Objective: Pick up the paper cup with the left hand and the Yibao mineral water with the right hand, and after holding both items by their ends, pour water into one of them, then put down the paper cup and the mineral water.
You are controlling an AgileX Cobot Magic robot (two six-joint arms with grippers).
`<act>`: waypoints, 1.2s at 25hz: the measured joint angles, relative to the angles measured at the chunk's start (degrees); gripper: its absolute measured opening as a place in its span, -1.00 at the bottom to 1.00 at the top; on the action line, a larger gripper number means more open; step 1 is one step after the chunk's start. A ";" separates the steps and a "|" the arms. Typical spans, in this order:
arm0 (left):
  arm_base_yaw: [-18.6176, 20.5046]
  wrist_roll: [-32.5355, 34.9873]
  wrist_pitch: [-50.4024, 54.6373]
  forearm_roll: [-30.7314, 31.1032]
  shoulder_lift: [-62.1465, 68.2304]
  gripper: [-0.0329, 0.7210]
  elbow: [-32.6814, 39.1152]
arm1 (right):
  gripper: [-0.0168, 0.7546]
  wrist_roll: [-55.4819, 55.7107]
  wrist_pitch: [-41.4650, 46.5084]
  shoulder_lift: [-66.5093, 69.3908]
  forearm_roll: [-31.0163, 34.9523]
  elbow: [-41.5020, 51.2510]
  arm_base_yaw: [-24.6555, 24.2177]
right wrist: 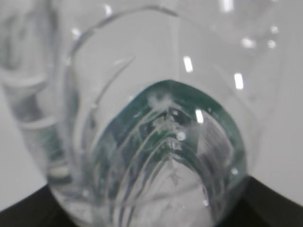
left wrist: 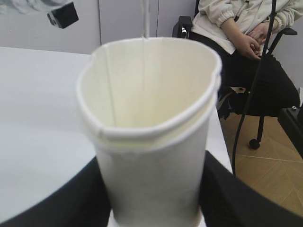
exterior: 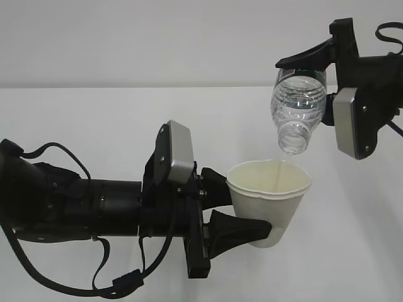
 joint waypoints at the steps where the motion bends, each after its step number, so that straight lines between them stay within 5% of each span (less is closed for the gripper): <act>1: 0.00 0.00 0.00 0.00 0.00 0.14 0.00 | 0.31 0.00 0.00 0.00 0.00 0.00 0.00; 30: 0.00 0.00 0.13 0.00 0.34 0.14 0.00 | 0.31 -0.76 -0.43 0.00 0.60 0.00 0.00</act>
